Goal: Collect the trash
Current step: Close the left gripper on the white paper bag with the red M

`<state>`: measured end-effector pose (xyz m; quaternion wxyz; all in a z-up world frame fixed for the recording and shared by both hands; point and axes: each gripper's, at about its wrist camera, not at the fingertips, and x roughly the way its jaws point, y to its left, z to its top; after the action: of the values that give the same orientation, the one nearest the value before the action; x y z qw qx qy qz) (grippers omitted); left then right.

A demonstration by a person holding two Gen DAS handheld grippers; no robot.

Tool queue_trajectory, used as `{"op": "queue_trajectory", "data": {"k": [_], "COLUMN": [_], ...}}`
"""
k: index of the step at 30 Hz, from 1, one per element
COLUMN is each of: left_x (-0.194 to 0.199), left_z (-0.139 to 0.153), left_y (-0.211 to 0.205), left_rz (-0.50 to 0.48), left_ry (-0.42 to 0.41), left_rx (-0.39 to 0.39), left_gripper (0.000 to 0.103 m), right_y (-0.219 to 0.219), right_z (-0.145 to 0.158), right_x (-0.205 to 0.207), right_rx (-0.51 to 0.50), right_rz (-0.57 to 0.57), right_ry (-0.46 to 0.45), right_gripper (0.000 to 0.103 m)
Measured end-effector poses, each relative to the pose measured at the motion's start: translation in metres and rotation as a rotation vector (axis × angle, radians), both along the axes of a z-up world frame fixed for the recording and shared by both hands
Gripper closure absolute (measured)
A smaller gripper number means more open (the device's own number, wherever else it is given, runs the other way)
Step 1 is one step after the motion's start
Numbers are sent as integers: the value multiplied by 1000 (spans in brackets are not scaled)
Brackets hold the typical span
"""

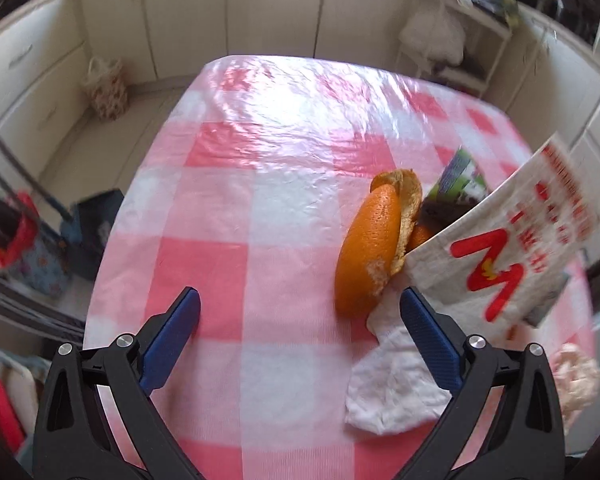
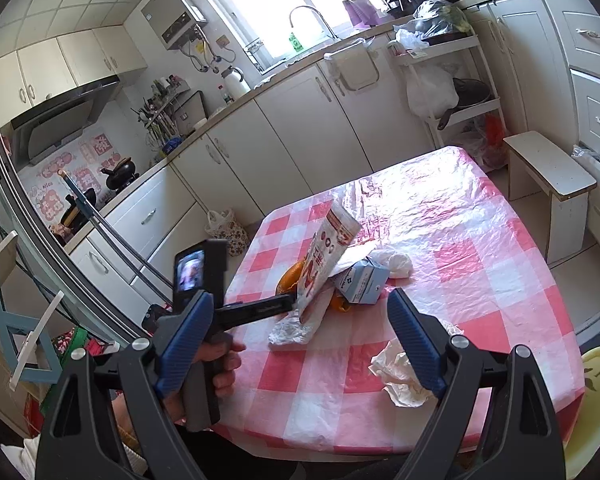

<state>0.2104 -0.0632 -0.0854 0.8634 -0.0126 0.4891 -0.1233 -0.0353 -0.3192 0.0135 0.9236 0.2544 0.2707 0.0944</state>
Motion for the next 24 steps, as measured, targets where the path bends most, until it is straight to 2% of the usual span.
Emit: {"op": "queue_trajectory", "data": {"k": [2,5,8,10,12,14,16,20,22,24], "left_x": [-10,-30,-45,-55,-67,-77,-85,-82,-72,-59], "left_z": [10,22,29,38,47,53,54,43,35,30], "left_y": [12,24,28,19,0,-25,-52,-95,-107,-107], "left_rz": [-5,-25,-45,-94,-183,-265,-334,-355,-333,-309], "left_ry": [-17,-67,-111,-162,-227,-282,-328,-369,-358,-313], "left_rx": [-27,12,0,-32,-44,-8,63,177,211,167], "left_gripper": [6,6,7,8,8,8,8,9,23,34], "right_y": [-2,-6,-12,-15,-17,-21,-27,-38,-40,-41], "right_z": [0,0,0,0,1,1,0,-6,-7,-6], "right_x": [-1,-5,-7,-10,-11,-13,-14,-13,-12,-12], "right_rx": [9,28,65,86,94,106,131,185,193,190], "right_rz": [-2,-7,-11,-12,-14,-26,-40,-56,-57,-56], "right_ry": [-7,-18,-20,-20,-21,-25,-21,-6,-2,-3], "right_gripper": [17,16,16,16,16,16,16,16,16,16]}}
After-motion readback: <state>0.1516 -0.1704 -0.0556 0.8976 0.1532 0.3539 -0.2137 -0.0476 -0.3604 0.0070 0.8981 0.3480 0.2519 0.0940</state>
